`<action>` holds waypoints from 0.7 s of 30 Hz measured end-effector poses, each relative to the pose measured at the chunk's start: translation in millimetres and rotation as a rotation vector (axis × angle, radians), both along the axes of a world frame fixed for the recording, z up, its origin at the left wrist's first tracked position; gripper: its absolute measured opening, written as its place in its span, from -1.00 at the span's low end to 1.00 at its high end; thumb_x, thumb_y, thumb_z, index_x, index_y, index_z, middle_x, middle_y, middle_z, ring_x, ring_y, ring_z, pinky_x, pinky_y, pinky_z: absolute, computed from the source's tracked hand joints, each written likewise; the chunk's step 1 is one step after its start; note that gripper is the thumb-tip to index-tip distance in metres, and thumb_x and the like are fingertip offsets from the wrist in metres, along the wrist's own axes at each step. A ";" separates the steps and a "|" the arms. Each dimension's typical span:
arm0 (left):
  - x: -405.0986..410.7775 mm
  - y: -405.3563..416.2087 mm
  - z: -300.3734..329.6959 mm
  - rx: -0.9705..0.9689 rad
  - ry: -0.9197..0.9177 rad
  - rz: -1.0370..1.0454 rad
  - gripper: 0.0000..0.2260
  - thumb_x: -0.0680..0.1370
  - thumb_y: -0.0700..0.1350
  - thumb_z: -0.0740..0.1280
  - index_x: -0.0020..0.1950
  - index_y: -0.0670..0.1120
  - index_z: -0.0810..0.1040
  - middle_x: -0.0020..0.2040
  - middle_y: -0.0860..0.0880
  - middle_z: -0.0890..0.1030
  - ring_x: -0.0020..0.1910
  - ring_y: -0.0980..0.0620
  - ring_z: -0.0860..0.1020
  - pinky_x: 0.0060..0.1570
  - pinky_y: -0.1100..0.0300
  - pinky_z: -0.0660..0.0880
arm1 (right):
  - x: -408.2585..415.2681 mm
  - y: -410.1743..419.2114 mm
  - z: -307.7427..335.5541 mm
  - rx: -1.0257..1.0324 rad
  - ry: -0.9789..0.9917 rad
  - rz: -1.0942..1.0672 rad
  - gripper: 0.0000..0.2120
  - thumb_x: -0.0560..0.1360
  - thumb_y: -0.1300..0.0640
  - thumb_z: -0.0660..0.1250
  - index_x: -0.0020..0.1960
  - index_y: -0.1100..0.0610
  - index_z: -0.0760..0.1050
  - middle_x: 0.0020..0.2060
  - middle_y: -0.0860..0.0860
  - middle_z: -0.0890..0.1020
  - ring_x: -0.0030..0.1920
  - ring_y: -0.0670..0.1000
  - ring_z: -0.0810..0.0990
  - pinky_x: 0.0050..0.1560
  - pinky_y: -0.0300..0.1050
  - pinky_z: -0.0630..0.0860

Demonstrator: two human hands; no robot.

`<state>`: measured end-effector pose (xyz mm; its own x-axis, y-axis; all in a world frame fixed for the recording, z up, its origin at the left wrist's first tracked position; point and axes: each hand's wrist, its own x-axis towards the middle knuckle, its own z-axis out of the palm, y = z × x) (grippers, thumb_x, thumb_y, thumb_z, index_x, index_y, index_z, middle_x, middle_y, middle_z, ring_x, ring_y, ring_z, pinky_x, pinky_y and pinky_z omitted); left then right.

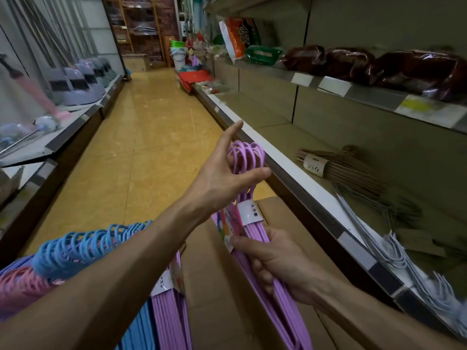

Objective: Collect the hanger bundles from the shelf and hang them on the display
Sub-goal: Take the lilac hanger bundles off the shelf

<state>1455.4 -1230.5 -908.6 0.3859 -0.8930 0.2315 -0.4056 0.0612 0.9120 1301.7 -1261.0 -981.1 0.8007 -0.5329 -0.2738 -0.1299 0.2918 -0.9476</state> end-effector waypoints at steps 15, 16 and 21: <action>27.8 15.8 -20.3 -0.035 0.108 0.067 -0.64 0.54 -0.23 0.42 0.30 0.03 0.56 0.06 -0.07 0.70 0.03 -0.02 0.69 0.08 -0.08 0.62 | 1.3 -9.3 -15.3 0.456 -0.067 0.398 -0.54 0.51 0.34 0.39 0.38 0.20 0.42 0.05 0.24 0.65 -0.01 0.14 0.67 0.05 0.04 0.63; 28.1 16.8 -20.1 -0.032 0.095 0.052 -0.64 0.54 -0.22 0.42 0.31 0.03 0.56 0.06 -0.07 0.70 0.03 -0.02 0.69 0.09 -0.07 0.62 | 4.3 -9.0 -16.9 0.450 -0.059 0.410 -0.54 0.52 0.35 0.37 0.39 0.21 0.40 0.07 0.24 0.65 0.01 0.14 0.68 0.08 0.04 0.63; 36.0 21.4 -16.0 0.056 -0.232 0.043 -0.56 0.52 -0.09 0.45 0.38 0.08 0.48 -0.04 0.05 0.65 -0.09 0.17 0.65 -0.03 0.13 0.65 | 20.5 -3.3 -28.6 0.313 0.015 0.323 -0.57 0.49 0.39 0.38 0.34 0.22 0.42 0.07 0.20 0.69 0.03 0.12 0.69 0.13 0.04 0.62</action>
<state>1491.4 -1209.1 -924.6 0.3656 -0.8911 0.2689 -0.6061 -0.0087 0.7953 1322.1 -1264.4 -1009.6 0.9071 -0.1461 -0.3948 -0.2744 0.5060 -0.8177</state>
